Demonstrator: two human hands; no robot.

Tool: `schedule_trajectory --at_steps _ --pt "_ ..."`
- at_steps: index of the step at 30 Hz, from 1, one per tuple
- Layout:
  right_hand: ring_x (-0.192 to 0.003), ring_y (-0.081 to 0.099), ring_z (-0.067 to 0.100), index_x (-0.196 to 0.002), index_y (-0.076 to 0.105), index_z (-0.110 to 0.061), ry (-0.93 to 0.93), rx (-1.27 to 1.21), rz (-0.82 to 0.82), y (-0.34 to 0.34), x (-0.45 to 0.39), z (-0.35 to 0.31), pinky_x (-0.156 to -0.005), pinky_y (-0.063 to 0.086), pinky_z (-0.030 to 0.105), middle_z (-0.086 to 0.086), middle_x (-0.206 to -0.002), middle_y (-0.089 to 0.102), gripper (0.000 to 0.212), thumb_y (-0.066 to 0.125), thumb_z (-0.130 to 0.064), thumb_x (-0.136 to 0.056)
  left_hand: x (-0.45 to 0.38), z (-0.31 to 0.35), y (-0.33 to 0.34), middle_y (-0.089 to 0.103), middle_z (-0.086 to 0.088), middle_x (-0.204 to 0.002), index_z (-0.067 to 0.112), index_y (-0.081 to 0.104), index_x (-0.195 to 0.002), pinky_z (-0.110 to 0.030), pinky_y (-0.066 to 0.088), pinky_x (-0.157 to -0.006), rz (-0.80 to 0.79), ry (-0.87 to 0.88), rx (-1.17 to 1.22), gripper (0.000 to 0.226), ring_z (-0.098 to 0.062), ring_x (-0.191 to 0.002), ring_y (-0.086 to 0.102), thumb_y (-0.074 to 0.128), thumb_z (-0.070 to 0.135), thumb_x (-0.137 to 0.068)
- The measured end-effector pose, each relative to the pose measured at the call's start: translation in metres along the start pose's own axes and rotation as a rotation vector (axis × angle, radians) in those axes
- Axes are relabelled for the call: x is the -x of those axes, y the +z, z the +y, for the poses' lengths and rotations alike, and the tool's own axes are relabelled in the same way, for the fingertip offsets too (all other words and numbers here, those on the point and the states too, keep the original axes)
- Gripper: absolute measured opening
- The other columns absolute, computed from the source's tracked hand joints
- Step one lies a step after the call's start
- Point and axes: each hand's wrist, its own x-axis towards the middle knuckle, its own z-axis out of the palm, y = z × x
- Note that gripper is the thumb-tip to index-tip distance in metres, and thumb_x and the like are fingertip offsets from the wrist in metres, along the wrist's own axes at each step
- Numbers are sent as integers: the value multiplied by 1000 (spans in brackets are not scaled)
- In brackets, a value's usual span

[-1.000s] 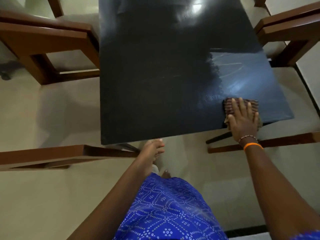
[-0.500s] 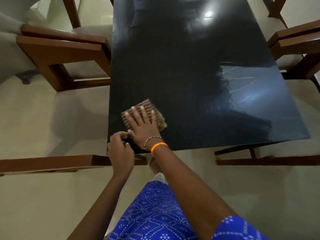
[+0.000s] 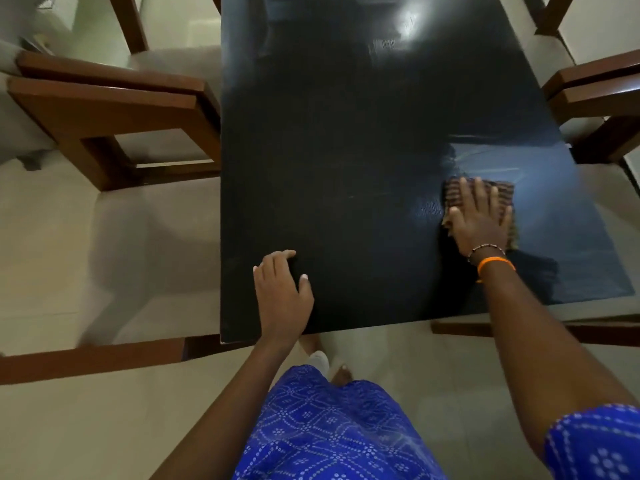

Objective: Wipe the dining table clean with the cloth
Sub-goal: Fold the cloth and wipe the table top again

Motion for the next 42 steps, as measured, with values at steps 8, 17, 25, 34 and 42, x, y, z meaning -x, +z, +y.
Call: schedule_trajectory --at_steps 8,17,25,34,42 --pt "-147 -2 30 -149 8 -30 -270 0 -53 40 28 -180 -113 -6 58 2 -160 2 63 36 -37 -93 -21 -11 -21 47 -5 -127 12 45 -125 -30 42 -102 77 -44 168 45 -14 -119 46 49 -4 -83" --pt "-147 6 23 -147 15 -36 -863 45 -191 56 41 -237 -115 0 51 -4 -159 11 57 34 -42 -94 -52 -14 -27 48 -7 -128 11 43 -128 -39 42 -104 158 -9 161 47 -11 -120 43 48 -4 -83" --pt "-146 11 22 -148 18 -30 -168 91 -14 2 -35 -46 -117 6 49 -1 -159 15 57 35 -35 -93 -78 33 9 47 -5 -137 11 39 -136 -33 16 -116 -56 230 -49 53 -14 -132 39 54 8 -85" --pt "-147 2 28 -150 13 -28 294 -36 49 -12 -62 -22 -115 2 59 1 -160 6 63 43 -37 -94 -82 34 23 45 -10 -139 7 28 -142 -39 15 -116 -104 234 -206 64 -21 -135 36 56 14 -84" --pt "-147 -1 24 -148 11 -35 -505 29 -131 30 -54 -183 -114 -7 53 -4 -160 5 61 36 -47 -94 -88 57 34 40 -10 -144 7 23 -143 -40 13 -117 -59 174 -238 68 -21 -138 29 50 3 -81"
